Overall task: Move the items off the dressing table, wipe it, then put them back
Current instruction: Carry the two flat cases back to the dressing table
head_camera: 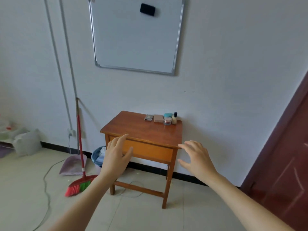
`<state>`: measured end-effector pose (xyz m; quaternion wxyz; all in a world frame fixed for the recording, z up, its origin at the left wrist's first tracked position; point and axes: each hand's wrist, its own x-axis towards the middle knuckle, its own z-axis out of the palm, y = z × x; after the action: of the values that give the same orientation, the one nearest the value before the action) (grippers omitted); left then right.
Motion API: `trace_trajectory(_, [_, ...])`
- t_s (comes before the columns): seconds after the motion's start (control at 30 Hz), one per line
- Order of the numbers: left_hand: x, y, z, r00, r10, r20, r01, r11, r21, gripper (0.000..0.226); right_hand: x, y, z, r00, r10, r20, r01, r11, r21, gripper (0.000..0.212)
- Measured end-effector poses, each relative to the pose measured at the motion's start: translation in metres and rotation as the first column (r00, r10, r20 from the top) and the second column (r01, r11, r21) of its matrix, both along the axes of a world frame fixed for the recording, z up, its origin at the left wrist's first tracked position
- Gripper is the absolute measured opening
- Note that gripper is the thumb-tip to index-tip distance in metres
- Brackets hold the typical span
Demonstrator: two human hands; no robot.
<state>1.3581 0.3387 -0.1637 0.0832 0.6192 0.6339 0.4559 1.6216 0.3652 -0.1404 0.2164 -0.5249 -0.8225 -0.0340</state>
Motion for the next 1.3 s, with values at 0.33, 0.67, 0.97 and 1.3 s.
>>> trace_trajectory(0.33, [-0.078,0.117,-0.06,0.986,0.155,0.057,-0.146,0.98,-0.135,0.047,-0.079,0.147,-0.044,0.991,0.118,0.062,-0.109,0.985,-0.133,0.05])
trace_trajectory(0.67, [-0.16,0.283,-0.057,0.993,0.086,0.084,-0.072,0.984,-0.16,0.048,-0.167,0.304,-0.045,0.997,0.006,0.077,0.007,0.985,-0.173,0.049])
trace_trajectory(0.97, [-0.142,0.388,-0.112,0.995,-0.04,0.095,0.066,0.954,-0.292,0.048,-0.155,0.381,-0.097,0.979,-0.173,0.105,0.198,0.927,-0.319,0.051])
trace_trajectory(1.3, [-0.074,0.552,-0.14,0.992,-0.119,-0.028,0.092,0.877,-0.471,0.048,-0.129,0.532,-0.137,0.968,-0.245,-0.051,0.191,0.855,-0.482,0.051])
